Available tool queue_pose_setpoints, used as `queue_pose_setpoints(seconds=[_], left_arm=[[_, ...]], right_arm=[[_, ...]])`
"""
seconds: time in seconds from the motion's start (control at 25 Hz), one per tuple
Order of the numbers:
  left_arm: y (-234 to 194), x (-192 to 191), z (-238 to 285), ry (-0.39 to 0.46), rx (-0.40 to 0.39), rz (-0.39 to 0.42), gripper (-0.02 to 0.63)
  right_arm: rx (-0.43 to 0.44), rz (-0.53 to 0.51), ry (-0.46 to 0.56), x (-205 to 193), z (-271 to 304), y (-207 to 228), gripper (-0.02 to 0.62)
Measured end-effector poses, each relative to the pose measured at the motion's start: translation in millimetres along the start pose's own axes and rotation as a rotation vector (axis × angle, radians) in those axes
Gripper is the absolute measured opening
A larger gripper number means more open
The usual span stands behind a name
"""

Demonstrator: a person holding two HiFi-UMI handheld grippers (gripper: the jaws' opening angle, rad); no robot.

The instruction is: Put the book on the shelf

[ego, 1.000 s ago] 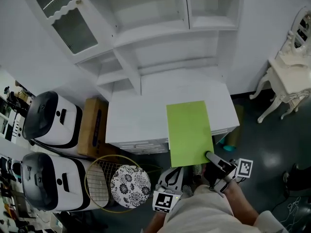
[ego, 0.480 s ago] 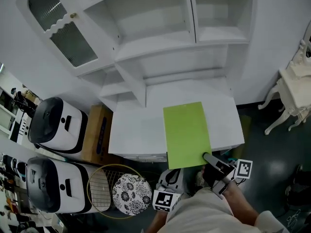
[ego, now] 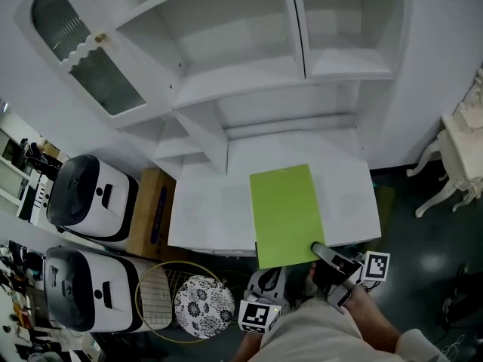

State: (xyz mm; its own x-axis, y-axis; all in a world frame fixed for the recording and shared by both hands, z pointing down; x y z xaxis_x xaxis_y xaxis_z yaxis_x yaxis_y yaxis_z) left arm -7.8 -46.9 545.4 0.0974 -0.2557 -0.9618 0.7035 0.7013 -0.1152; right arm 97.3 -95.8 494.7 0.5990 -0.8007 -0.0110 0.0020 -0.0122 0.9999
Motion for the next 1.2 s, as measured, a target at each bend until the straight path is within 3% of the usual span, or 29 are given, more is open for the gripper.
queue_pose_setpoints(seconds=[0.24, 0.68, 1.2], left_arm=[[-24, 8, 5, -0.001, -0.010, 0.011, 0.003], [-71, 31, 8, 0.019, -0.099, 0.068, 0.003], [-108, 39, -6, 0.027, -0.137, 0.081, 0.003]], right_arm=[[-0.027, 0.000, 0.004, 6, 19, 4, 0.160], [-0.053, -0.006, 0.069, 4, 59, -7, 0.160], [-0.057, -0.025, 0.091, 5, 110, -38, 0.160]])
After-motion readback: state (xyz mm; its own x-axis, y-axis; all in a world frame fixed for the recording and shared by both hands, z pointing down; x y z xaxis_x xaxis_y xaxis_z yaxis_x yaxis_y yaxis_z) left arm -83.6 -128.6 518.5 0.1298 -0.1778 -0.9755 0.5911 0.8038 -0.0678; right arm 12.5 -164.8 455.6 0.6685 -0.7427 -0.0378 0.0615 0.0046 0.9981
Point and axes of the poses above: the fingertips, and each gripper's own axes: z forward along the fingers, y to its right, x out of its top, the point moved 2 cm from there along -z, backward along the fingers, and after that the axes turned 14 degrees about -x, right-handed, at the moved point
